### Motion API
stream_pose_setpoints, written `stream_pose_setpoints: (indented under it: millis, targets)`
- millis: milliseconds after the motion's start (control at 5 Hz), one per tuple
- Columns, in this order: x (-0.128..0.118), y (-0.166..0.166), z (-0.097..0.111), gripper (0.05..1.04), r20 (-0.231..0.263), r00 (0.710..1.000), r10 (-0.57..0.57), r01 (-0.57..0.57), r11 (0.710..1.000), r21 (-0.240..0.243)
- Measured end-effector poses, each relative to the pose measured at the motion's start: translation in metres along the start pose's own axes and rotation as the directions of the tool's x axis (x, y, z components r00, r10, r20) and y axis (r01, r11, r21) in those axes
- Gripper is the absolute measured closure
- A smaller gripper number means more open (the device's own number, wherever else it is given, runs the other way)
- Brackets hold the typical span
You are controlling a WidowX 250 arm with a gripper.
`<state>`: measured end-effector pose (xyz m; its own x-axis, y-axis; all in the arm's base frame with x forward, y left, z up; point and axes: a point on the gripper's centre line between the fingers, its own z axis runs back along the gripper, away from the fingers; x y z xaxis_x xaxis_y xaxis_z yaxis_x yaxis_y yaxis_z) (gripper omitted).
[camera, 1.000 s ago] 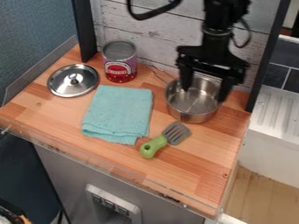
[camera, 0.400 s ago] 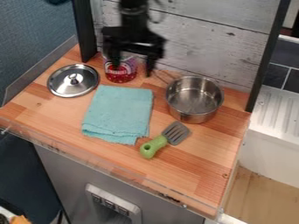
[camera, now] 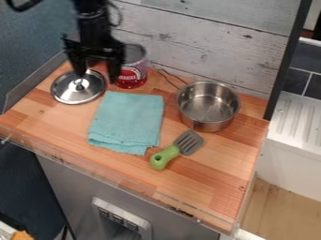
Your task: Pick up the lid of the pot and place it over the pot
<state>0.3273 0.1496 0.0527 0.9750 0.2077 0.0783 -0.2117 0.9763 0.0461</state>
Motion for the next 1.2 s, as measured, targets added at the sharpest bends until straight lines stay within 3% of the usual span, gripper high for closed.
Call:
stream_pose_setpoints:
  millis: [600, 1000, 1200]
  targets:
    - [0.015, 0.043, -0.035, 0.083, -0.044, 0.999, 0.032, -0.031, 0.999, 0.027]
    - [0.02, 0.048, -0.048, 0.118, -0.064, 0.997, 0.045, -0.043, 0.999, 0.034]
    - [0.023, 0.048, -0.049, 0.389, -0.059, 0.997, 0.057, -0.055, 0.998, 0.034]
